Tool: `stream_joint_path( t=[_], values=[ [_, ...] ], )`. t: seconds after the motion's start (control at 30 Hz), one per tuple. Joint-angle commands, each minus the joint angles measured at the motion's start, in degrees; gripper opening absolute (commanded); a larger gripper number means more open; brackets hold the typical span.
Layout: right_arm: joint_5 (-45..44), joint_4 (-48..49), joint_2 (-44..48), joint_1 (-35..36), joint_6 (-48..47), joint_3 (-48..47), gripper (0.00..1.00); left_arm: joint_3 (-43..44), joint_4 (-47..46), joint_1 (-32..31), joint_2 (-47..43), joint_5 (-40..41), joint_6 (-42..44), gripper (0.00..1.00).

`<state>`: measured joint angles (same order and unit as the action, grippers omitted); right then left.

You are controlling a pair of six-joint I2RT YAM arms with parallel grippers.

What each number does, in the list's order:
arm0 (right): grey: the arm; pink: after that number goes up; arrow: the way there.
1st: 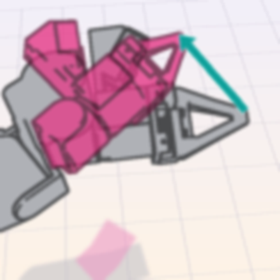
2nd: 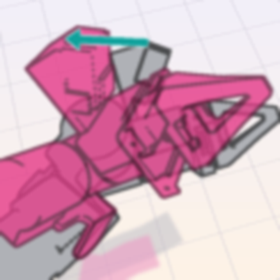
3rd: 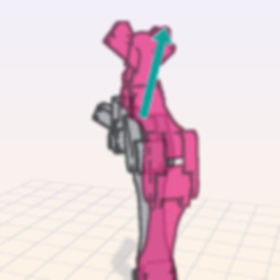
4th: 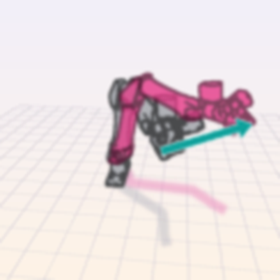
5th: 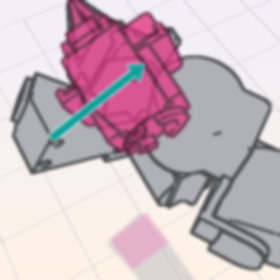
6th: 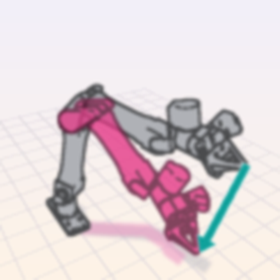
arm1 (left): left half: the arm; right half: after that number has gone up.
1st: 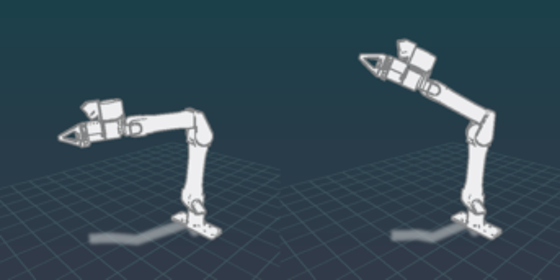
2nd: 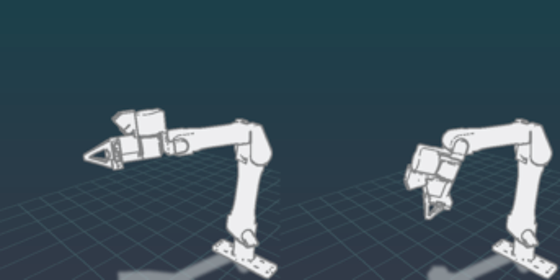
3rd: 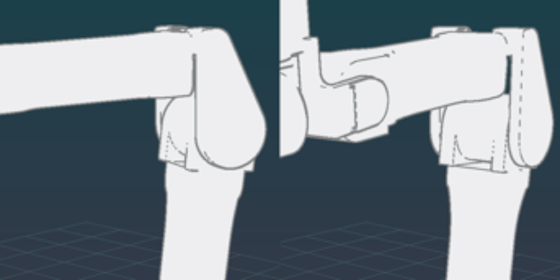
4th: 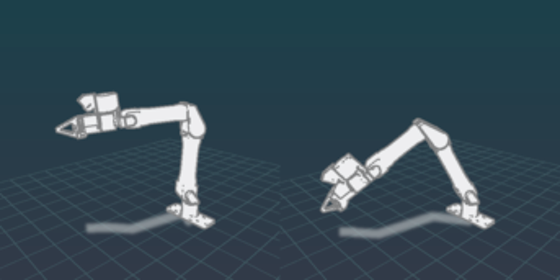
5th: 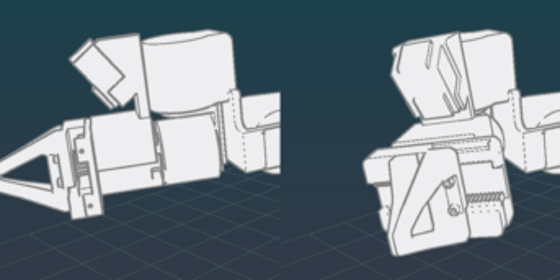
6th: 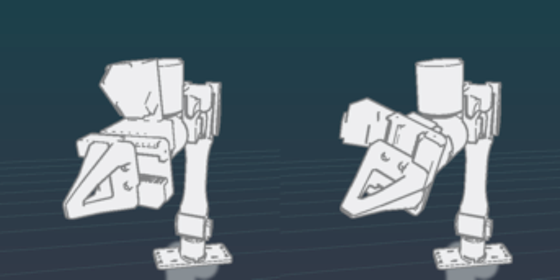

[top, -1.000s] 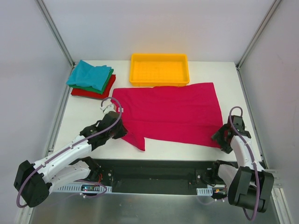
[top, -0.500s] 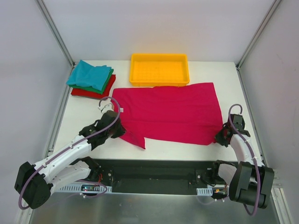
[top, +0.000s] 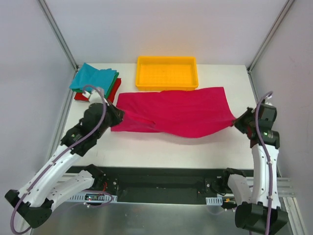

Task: Fold and stack the t-shirts
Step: Flatten out the tshirt

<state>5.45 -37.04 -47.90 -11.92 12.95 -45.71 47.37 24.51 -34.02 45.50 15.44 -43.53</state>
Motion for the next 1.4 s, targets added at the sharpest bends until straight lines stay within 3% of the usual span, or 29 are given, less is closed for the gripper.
stream_joint_path(
  t=[0.0,0.17,0.5,0.7,0.87,0.97,1.03,1.13,1.2,1.27,1.37],
  values=[
    [2.7,-7.6,2.3,-0.2,-3.1,-16.0,0.01,14.1,-0.3,0.4,-4.1,8.7,7.1,0.00],
    [2.7,-14.4,1.0,-0.2,-4.5,-34.4,0.01,30.1,-0.3,0.4,-4.2,9.3,16.7,0.00],
    [0.4,-28.5,-2.2,-0.2,-7.6,-70.4,0.01,62.4,2.8,0.4,-1.9,-0.9,28.8,0.00],
    [-0.5,-31.3,-1.4,-0.2,-7.4,-80.6,0.01,77.6,4.2,0.5,4.0,-5.3,31.5,0.00],
    [-0.2,-30.3,-0.7,-0.2,-7.5,-76.9,0.01,79.1,4.2,0.4,9.2,-2.3,34.5,0.00],
    [-0.4,-28.1,-0.5,-0.2,-7.9,-70.0,0.01,76.2,2.9,0.4,13.4,6.1,36.5,0.00],
    [-0.5,-24.9,-0.2,-0.2,-7.7,-63.3,0.01,69.8,-2.5,0.4,15.8,14.3,39.9,0.00],
    [0.0,-18.4,-0.6,-0.2,-6.9,-52.1,0.01,60.0,-9.4,1.0,20.1,17.8,43.0,0.00],
    [0.4,-13.8,-2.1,-0.2,-6.1,-45.2,0.01,54.6,-11.1,4.4,23.9,15.2,41.7,0.00],
    [0.7,-8.0,-6.6,-0.2,-5.8,-37.2,0.02,49.5,-11.8,11.1,29.2,7.6,36.1,0.00],
    [1.6,1.7,-12.9,-0.2,-6.7,-28.3,0.03,44.3,-16.3,13.4,38.1,3.6,36.7,0.00]
  ],
)
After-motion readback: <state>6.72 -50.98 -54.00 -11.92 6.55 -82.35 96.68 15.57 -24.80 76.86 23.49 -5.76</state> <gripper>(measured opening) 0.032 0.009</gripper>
